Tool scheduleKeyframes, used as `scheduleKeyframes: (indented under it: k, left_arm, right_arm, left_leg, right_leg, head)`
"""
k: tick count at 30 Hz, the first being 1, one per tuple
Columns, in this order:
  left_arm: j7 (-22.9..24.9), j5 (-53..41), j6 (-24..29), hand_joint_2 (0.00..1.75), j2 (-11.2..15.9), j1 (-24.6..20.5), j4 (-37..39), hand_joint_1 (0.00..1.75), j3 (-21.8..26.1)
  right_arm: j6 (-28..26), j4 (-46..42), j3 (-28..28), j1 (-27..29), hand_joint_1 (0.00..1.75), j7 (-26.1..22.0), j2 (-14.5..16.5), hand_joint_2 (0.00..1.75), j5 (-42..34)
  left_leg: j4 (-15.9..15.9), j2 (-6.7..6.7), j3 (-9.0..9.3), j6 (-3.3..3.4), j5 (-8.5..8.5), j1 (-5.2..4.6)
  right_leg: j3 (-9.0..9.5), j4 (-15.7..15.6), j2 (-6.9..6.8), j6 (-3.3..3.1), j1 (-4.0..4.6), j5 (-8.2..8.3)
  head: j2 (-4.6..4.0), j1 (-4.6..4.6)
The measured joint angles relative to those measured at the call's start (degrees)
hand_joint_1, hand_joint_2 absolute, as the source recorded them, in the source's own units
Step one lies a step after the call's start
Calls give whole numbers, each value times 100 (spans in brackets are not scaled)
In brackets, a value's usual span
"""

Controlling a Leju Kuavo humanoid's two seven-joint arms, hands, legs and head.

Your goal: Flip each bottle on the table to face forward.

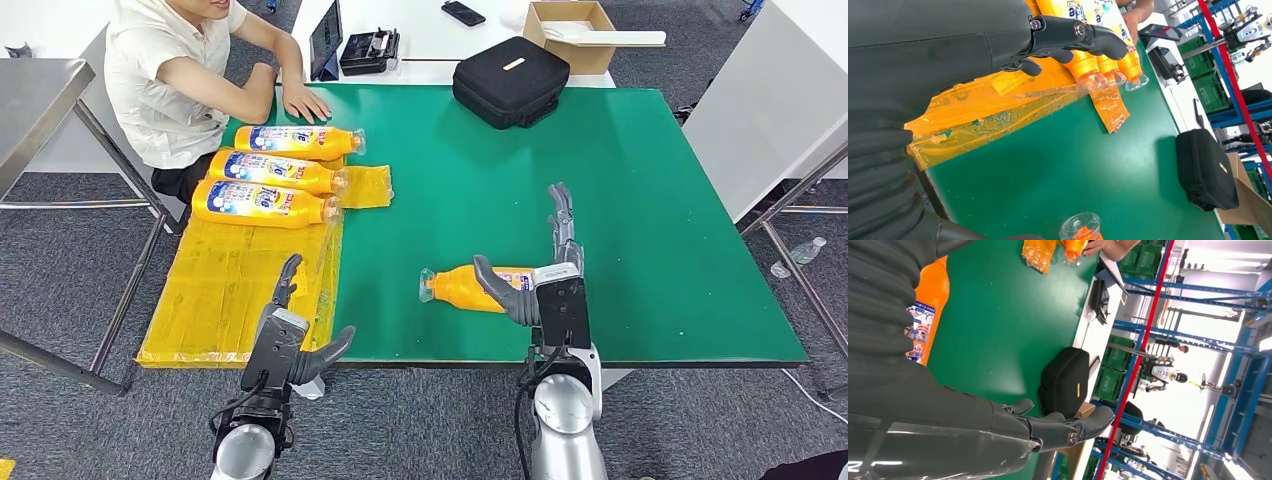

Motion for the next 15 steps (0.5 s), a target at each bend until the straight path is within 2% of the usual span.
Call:
scheduleKeyframes:
  k: [5,11,15]
  left_arm:
    - [0,9,3,175,0,-7,17,0,-1]
    - [16,-87,3,175,0,-8,17,0,-22]
    - [20,-95,3,175,0,-10,17,0,-28]
  right_arm:
    - [-3,1,-35,1,0,9,1,175,172]
    - [-164,23,13,6,0,204,-101,175,1088]
    - [-212,57,68,7,0,212,-184,175,1212]
  left_leg:
    - [0,0,0,0,0,0]
    - [0,0,0,0,0,0]
    - [0,0,0,0,0,0]
  right_leg:
    - [0,-1,0,0,0,0]
    - [1,-1,0,0,0,0]
    - [0,0,0,0,0,0]
  head:
    - [0,0]
    - [0,-1]
    - [0,-1]
